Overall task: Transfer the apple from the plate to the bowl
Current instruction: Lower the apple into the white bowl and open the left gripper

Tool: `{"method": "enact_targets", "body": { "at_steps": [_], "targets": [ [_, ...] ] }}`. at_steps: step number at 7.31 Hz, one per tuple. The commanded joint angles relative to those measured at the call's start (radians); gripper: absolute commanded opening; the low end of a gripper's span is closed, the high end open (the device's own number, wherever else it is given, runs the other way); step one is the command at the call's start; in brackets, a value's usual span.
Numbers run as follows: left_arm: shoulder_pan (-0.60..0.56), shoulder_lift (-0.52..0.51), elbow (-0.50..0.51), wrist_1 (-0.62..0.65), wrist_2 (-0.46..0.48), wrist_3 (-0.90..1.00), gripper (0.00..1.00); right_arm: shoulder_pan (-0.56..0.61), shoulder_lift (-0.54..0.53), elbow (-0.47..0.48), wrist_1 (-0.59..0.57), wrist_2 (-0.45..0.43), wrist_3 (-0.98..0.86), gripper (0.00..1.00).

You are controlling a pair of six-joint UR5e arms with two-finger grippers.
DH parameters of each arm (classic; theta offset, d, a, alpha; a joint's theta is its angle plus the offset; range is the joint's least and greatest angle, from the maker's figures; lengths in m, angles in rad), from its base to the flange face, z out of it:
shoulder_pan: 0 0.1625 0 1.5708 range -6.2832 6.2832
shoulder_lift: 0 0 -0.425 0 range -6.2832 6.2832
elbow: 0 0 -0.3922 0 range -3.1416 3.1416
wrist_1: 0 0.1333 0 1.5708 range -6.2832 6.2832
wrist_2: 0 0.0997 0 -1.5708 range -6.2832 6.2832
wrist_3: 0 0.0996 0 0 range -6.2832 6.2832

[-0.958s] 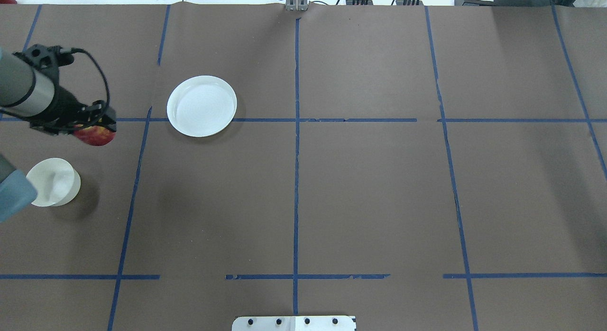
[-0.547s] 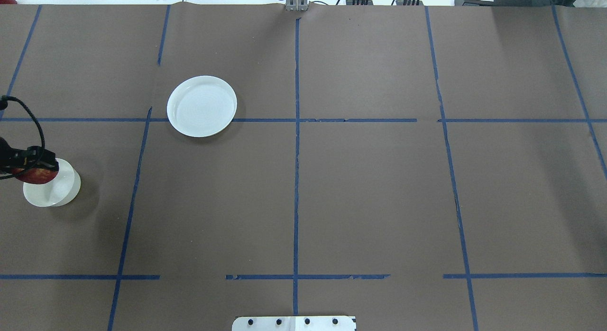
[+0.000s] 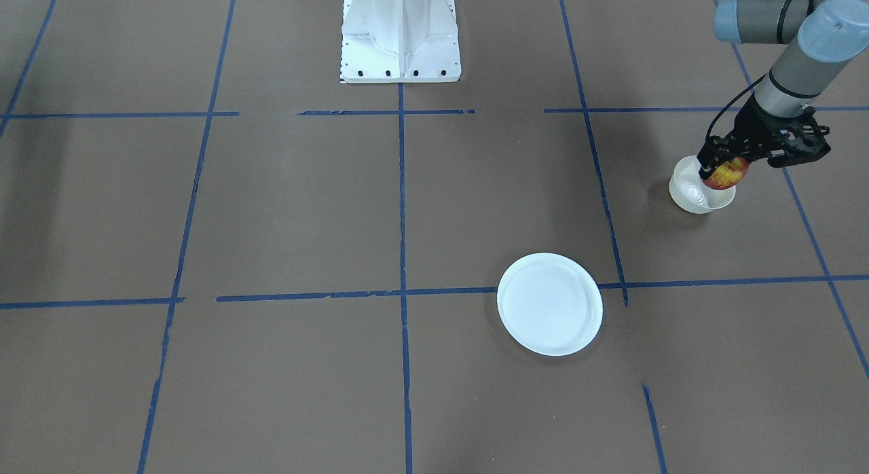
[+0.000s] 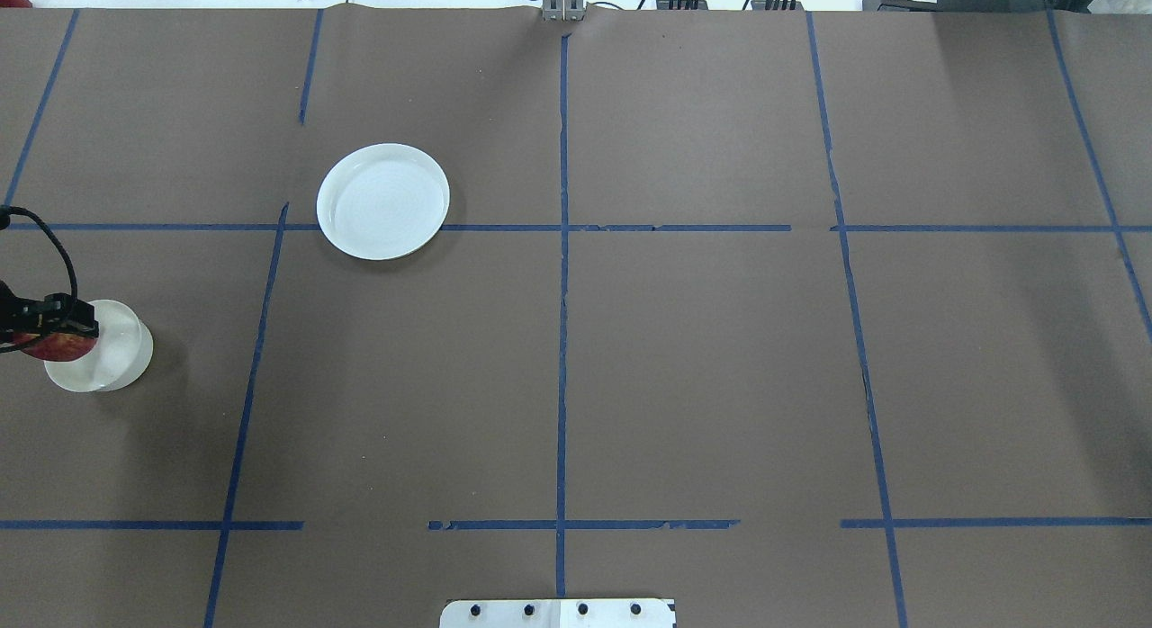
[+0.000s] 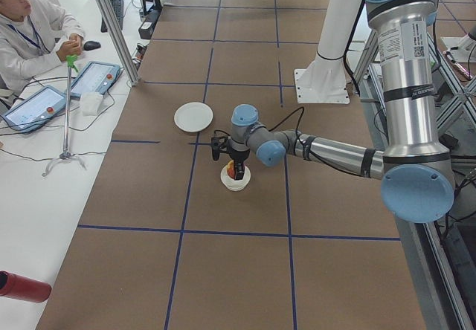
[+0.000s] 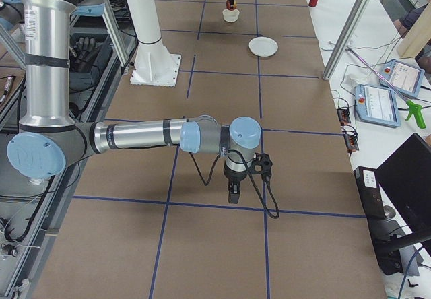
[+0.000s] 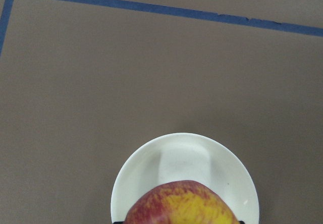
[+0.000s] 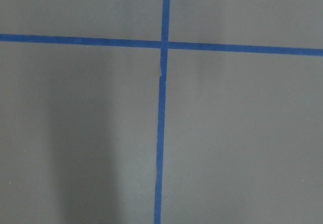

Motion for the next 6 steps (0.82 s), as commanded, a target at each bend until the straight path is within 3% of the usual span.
{"method": "enact_targets", "body": {
  "at_steps": [1,4,6],
  "targets": [
    [0.018,-0.020,0.027,-0.001,-0.002,-0.009,0.22,0.000,0.000,0.000,0.000,0.000,0.000,1.00],
    [0.049,-0.022,0.042,-0.003,-0.002,-0.009,0.29,0.000,0.000,0.000,0.000,0.000,0.000,1.00],
    [0.057,-0.028,0.068,-0.020,-0.003,-0.009,0.40,0.000,0.000,0.000,0.000,0.000,0.000,1.00]
  ]
}}
